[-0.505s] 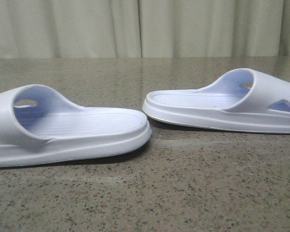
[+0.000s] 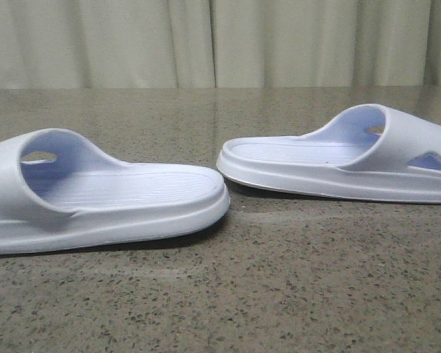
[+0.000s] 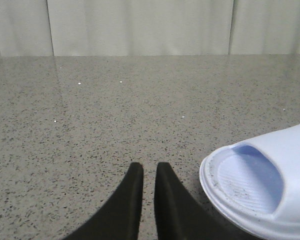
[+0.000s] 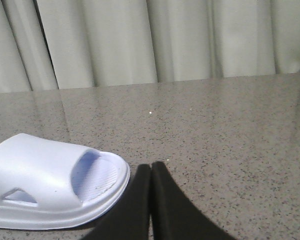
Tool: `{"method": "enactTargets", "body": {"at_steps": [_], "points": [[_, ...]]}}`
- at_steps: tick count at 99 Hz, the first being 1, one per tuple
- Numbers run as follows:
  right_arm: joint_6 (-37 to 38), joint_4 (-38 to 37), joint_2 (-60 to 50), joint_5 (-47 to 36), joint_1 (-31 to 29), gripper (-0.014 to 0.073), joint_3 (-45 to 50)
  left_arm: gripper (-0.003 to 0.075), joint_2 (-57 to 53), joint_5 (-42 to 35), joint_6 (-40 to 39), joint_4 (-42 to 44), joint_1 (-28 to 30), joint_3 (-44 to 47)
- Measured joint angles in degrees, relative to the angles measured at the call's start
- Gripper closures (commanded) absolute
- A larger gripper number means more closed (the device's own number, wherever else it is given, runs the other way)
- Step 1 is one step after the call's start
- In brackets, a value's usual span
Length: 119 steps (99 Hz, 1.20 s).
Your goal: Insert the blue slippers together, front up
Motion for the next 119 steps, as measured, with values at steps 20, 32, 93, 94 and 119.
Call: {"method": "enactTargets", "body": {"at_steps": [20,32,93,94,119], "points": [[0.00,0.00,0.00,0.00,0.00,0.0701,0.00,0.0704,0.00,0.00,0.00,0.00,0.00,0.00],[0.00,0.00,0.00,0.00,0.00,0.0701,0.00,0.0704,0.00,0.00,0.00,0.00,0.00,0.00],[0.00,0.00,0.00,-0.44,0.00,0.0701,0.00,0.0704,0.00,0.00,0.00,0.00,0.00,0.00],[0.00,0.00,0.00,-0.44,0.00,0.0701,0.00,0.0704,0.00,0.00,0.00,0.00,0.00,0.00],[0.00,0.00,0.00,-0.56,0.00,0.0701,0.00,0.0704,0.00,-1.43,0.00,0.00,0.00,0.00]]}}
